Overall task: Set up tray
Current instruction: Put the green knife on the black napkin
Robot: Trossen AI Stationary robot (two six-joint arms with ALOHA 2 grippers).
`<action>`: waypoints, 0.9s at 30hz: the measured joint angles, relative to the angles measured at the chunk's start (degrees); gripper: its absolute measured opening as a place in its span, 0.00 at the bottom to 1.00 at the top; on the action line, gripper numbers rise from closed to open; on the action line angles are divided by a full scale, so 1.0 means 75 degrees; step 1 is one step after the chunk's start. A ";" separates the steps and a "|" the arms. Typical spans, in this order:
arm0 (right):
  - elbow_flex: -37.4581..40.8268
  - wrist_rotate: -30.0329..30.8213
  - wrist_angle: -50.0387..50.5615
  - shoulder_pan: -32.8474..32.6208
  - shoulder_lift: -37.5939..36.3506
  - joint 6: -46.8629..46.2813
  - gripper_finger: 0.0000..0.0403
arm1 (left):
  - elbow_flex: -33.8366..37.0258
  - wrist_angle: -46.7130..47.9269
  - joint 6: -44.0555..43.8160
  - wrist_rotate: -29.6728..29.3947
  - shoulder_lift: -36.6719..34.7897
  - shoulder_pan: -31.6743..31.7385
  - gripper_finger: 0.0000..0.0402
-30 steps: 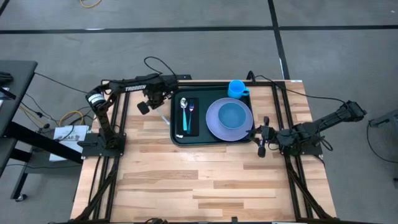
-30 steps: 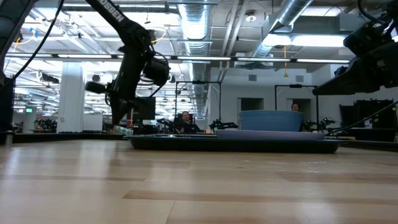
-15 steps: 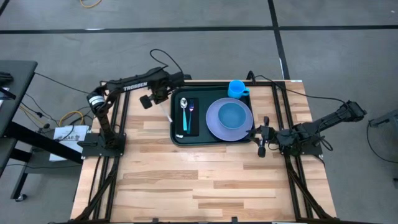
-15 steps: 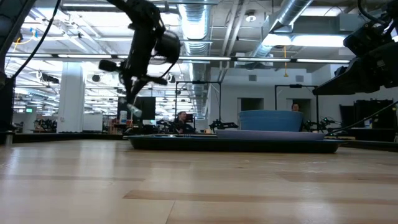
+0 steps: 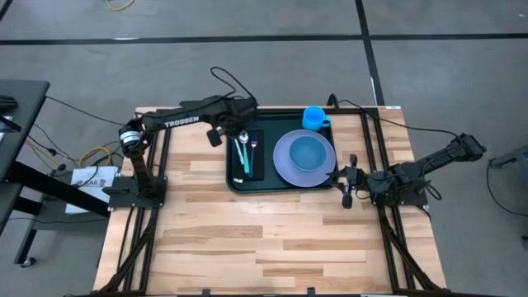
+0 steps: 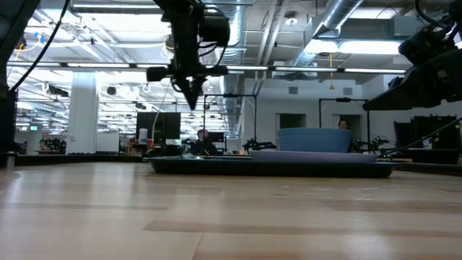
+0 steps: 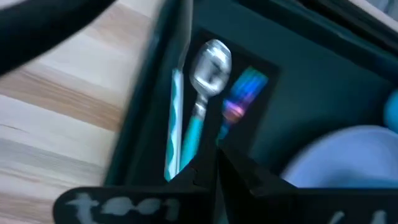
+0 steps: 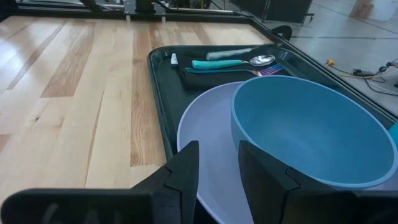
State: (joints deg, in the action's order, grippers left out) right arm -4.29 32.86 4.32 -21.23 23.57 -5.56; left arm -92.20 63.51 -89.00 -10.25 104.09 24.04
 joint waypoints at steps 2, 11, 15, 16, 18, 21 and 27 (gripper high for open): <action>0.0000 0.0002 0.0000 0.0001 0.0000 0.0000 0.27 | 0.0001 -0.0206 -0.0005 0.0093 0.0019 -0.0113 0.00; 0.0000 0.0000 0.0000 0.0000 0.0000 0.0000 0.27 | 0.0049 -0.0114 -0.0876 -0.0095 0.0013 -0.0457 0.00; 0.0000 0.0000 0.0000 0.0000 0.0003 0.0000 0.27 | 0.0399 -0.0102 -0.1207 0.0025 0.0013 -0.0473 0.01; 0.0000 0.0000 0.0000 0.0000 0.0000 0.0000 0.27 | 0.0492 -0.0136 -0.1226 0.0086 0.0013 -0.0457 0.01; 0.0000 0.0000 0.0000 0.0000 0.0000 0.0000 0.27 | 0.0760 -0.0400 -0.1295 0.0112 0.0007 -0.0415 0.04; 0.0000 0.0000 0.0000 0.0001 0.0001 0.0000 0.27 | 0.1104 -0.0738 -0.1293 0.0143 0.0019 -0.0273 0.10; 0.0000 0.0000 0.0000 0.0002 0.0000 0.0000 0.27 | 0.1786 -0.1258 -0.1266 0.0477 0.0019 0.0036 0.25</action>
State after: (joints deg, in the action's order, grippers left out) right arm -4.29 32.86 4.32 -21.22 23.57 -5.56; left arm -78.81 54.08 -98.50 -6.68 104.22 24.32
